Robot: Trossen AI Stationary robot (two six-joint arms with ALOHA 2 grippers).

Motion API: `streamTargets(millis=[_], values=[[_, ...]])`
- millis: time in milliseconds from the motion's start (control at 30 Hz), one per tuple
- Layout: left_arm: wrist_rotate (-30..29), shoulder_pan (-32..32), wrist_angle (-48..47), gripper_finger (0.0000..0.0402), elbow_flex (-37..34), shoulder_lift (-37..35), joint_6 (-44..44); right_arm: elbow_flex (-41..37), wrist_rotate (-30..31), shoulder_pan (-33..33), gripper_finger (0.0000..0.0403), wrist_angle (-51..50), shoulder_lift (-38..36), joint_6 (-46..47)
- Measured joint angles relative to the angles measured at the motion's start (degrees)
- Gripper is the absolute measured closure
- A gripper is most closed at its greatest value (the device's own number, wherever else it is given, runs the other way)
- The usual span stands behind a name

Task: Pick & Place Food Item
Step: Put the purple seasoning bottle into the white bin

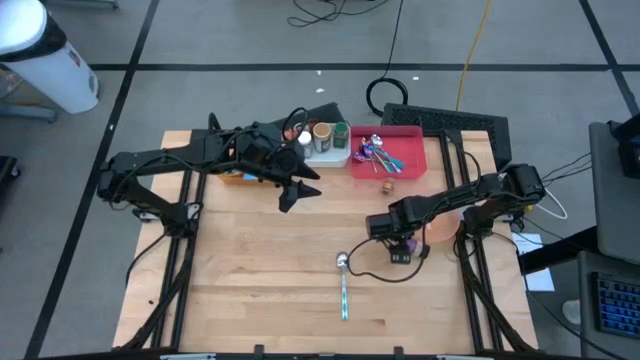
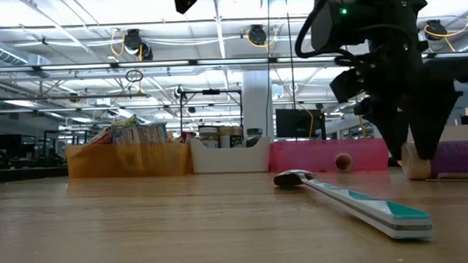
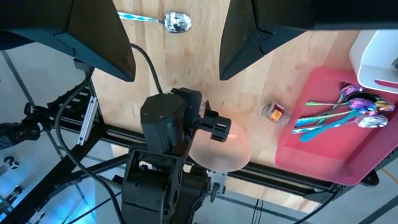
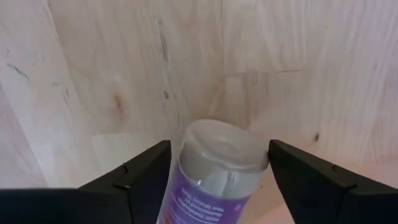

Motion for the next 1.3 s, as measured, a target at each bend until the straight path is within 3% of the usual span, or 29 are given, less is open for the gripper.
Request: streamTargets(millis=[367, 833, 1033, 1300], values=[[0.0, 0.0, 0.0, 0.0160, 0.0, 0.0, 0.2, 0.3, -3.0, 0.0, 0.0225, 0.9, 0.0, 0.4], [-0.1, 0.0, 0.0, 0.0160, 0.0, 0.0, 0.4, 0.3, -3.2, 0.0, 0.0219, 3.4, 0.0, 1.4], [-0.1, 0.0, 0.0, 0.0160, 0.0, 0.0, 0.4, 0.7, -10.0, -1.1, 0.0201, 4.6, -1.3, 4.5], [-0.1, 0.0, 0.0, 0.0160, 0.0, 0.0, 0.4, 4.0, -12.4, -5.2, 0.0163, 5.3, -8.7, 4.4]])
